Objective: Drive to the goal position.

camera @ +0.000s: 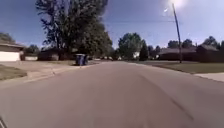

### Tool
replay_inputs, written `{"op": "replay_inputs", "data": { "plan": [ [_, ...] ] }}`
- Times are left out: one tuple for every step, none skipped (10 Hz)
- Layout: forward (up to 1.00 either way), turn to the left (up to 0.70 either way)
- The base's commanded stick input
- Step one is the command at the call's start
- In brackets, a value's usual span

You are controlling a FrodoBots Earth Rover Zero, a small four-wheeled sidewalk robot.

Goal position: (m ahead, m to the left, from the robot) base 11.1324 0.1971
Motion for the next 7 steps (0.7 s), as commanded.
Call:
{"op": "replay_inputs", "data": {
  "plan": [
    [1.0, 0.0],
    [1.0, 0.0],
    [1.0, 0.0],
    [1.0, 0.0],
    [1.0, 0.0],
    [1.0, 0.0],
    [1.0, 0.0]
  ]
}}
